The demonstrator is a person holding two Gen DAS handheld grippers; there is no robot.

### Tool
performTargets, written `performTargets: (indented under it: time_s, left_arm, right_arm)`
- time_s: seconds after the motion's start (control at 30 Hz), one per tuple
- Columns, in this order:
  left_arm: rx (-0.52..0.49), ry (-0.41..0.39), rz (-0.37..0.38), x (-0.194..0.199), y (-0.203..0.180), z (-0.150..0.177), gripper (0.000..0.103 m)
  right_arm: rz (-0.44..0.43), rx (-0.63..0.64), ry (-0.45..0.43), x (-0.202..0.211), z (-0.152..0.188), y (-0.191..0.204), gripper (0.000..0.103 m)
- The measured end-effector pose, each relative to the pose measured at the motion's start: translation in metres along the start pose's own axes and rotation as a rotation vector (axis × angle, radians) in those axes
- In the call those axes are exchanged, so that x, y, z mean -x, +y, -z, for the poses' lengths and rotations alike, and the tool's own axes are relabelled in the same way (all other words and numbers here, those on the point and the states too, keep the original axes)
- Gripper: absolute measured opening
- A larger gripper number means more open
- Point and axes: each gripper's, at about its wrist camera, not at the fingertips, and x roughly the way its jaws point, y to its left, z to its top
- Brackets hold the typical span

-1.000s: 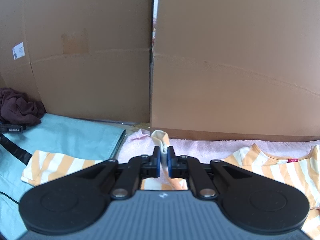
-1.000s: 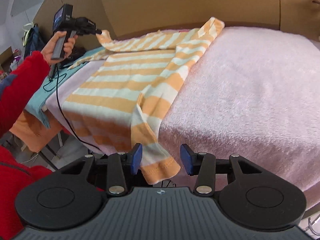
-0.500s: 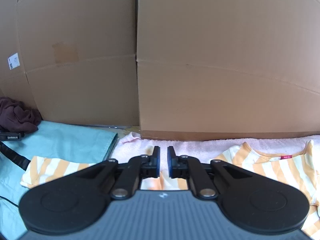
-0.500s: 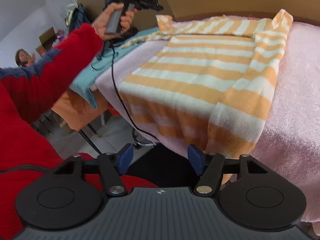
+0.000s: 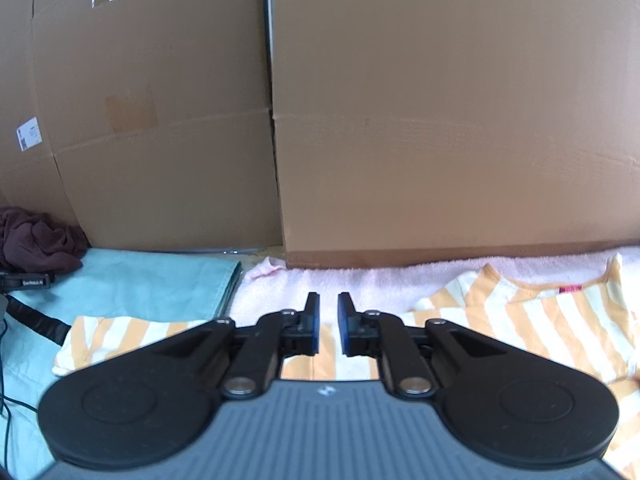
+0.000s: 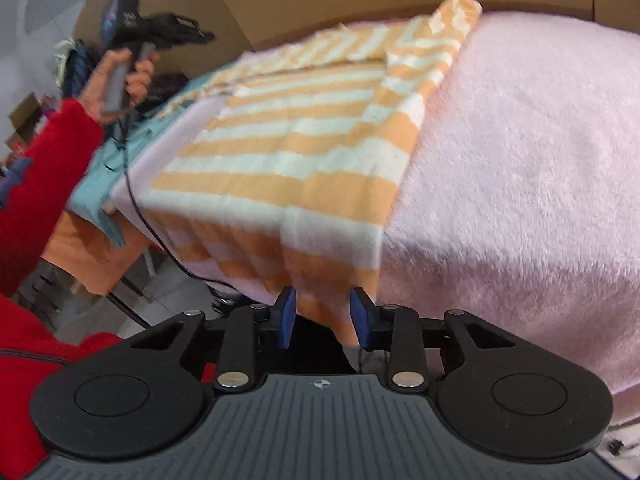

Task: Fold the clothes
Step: 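Open the left gripper to release the shirt edge, then reach the left gripper to the striped shirt edge and close on it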

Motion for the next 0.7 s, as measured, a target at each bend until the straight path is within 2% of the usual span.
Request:
performTargets:
  time_s: [0.07, 0.1, 0.13, 0.17, 0.23, 0.27, 0.33, 0.43, 0.47, 0.5, 0.53, 0.57, 0.6, 0.63, 0.67, 0.7]
  left_arm:
    - [-0.018, 0.011, 0.06, 0.0, -0.017, 0.008, 0.011]
    - [-0.027, 0.017, 0.09, 0.001, -0.026, 0.012, 0.011]
    - [-0.035, 0.023, 0.12, 0.001, -0.034, 0.016, 0.011]
    - [-0.044, 0.029, 0.151, 0.001, -0.043, 0.02, 0.011]
    - [-0.062, 0.04, 0.211, 0.002, -0.06, 0.028, 0.011]
    - [-0.071, 0.046, 0.241, 0.002, -0.068, 0.032, 0.011]
    - [-0.088, 0.057, 0.301, 0.002, -0.085, 0.04, 0.012]
    - [-0.14, 0.101, 0.385, -0.014, -0.144, 0.044, 0.024]
    - [-0.16, 0.113, 0.404, -0.019, -0.165, 0.045, 0.025]
    - [-0.183, 0.121, 0.402, -0.021, -0.185, 0.046, 0.025]
    - [-0.191, 0.132, 0.403, -0.025, -0.2, 0.047, 0.025]
    - [-0.198, 0.143, 0.403, -0.029, -0.215, 0.048, 0.025]
    - [-0.2, 0.134, 0.398, -0.033, -0.221, 0.056, 0.025]
    - [-0.203, 0.111, 0.389, -0.035, -0.223, 0.058, 0.025]
    - [-0.206, 0.088, 0.379, -0.037, -0.226, 0.06, 0.025]
    - [-0.202, 0.074, 0.376, -0.038, -0.225, 0.061, 0.026]
  right_arm:
    - [-0.074, -0.048, -0.141, 0.009, -0.017, -0.001, 0.04]
    - [-0.101, -0.078, -0.212, 0.01, -0.027, -0.003, 0.046]
    - [-0.094, -0.109, -0.249, 0.005, -0.035, -0.005, 0.052]
    - [-0.05, -0.142, -0.253, -0.004, -0.043, -0.009, 0.054]
    - [0.027, -0.193, -0.211, -0.021, -0.052, -0.02, 0.05]
    - [0.011, -0.209, -0.213, -0.02, -0.054, -0.025, 0.037]
    - [-0.019, -0.241, -0.217, -0.02, -0.059, -0.034, 0.04]
    - [-0.049, -0.27, -0.226, -0.024, -0.061, -0.042, 0.048]
    - [-0.047, -0.273, -0.23, -0.025, -0.061, -0.043, 0.048]
    - [-0.019, -0.265, -0.234, -0.024, -0.06, -0.046, 0.03]
    - [0.009, -0.258, -0.238, -0.024, -0.059, -0.049, 0.022]
    - [0.037, -0.25, -0.242, -0.023, -0.058, -0.051, 0.007]
    - [0.051, -0.246, -0.25, -0.021, -0.057, -0.054, 0.007]
    - [0.03, -0.252, -0.268, -0.016, -0.057, -0.055, 0.012]
    - [0.009, -0.249, -0.279, -0.012, -0.057, -0.054, 0.022]
    - [-0.012, -0.224, -0.274, -0.013, -0.058, -0.049, 0.023]
